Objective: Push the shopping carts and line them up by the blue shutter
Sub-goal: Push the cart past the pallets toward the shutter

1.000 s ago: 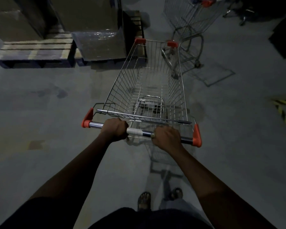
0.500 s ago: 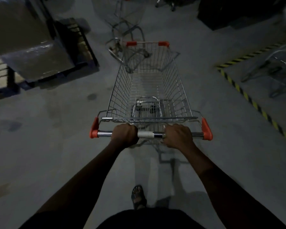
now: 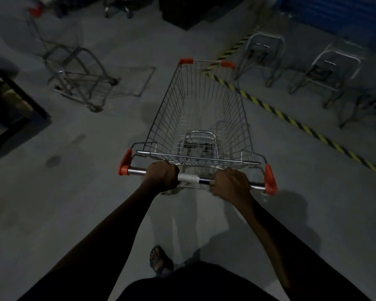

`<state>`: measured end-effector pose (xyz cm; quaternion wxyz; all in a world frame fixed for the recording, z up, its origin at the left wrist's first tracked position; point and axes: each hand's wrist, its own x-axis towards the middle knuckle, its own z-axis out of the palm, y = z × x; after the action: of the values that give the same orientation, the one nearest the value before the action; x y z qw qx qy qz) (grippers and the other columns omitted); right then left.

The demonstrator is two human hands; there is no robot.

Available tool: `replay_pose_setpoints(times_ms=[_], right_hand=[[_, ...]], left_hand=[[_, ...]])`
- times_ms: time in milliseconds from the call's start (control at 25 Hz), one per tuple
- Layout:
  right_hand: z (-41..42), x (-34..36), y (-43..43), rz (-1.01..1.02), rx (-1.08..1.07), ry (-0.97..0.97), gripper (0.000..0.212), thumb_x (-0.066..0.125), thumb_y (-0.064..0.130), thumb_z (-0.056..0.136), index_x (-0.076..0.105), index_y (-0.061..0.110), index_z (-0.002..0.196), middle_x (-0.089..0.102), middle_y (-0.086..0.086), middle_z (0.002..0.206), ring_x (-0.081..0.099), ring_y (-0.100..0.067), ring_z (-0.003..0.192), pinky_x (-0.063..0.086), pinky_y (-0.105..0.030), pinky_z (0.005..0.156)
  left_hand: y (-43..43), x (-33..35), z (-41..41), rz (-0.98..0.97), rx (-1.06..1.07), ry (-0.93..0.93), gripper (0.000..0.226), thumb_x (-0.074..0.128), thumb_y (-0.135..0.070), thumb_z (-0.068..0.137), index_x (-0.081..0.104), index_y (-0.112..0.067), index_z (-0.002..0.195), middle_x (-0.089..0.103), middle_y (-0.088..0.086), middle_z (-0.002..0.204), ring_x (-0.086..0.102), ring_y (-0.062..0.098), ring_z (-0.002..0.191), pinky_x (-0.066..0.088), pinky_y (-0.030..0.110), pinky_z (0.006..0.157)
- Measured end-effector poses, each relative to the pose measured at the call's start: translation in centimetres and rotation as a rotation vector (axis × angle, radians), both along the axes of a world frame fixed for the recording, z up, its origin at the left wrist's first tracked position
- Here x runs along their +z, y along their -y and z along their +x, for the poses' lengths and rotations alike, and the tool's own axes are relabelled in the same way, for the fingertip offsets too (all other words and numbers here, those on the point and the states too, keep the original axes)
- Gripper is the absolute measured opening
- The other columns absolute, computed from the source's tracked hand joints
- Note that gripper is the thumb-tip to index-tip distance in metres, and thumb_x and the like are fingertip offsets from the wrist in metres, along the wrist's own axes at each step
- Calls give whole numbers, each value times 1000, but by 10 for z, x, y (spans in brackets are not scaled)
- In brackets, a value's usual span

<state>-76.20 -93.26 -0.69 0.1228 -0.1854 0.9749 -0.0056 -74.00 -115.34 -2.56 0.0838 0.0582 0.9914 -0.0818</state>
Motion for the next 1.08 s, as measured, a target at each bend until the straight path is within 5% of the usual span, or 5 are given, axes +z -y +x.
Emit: replay_pose_setpoints(times_ms=[360, 880, 1080], right_hand=[[13, -6, -159, -2, -312, -35, 22, 60, 38, 77, 67, 21, 88, 70, -3, 94, 67, -25, 87, 48, -30, 75], [9, -14, -349, 68, -600, -89, 31, 62, 47, 73, 67, 21, 90, 70, -2, 90, 68, -25, 86, 49, -29, 70], [-28, -34, -428, 262, -635, -205, 35, 71, 49, 55, 63, 18, 68, 59, -4, 60, 59, -25, 49, 45, -27, 49]], left_hand=[[-159, -3, -53, 3, -346, -82, 37, 78, -48, 43, 60, -17, 50, 57, 3, 44, 58, 24, 39, 43, 22, 41], [-375, 8, -124, 76, -638, 38, 34, 59, -49, 75, 68, -18, 85, 71, 6, 86, 68, 30, 84, 51, 33, 72], [-460, 6, -185, 106, -728, 45, 27, 60, -43, 73, 68, -21, 85, 72, 3, 84, 68, 27, 82, 51, 33, 70]])
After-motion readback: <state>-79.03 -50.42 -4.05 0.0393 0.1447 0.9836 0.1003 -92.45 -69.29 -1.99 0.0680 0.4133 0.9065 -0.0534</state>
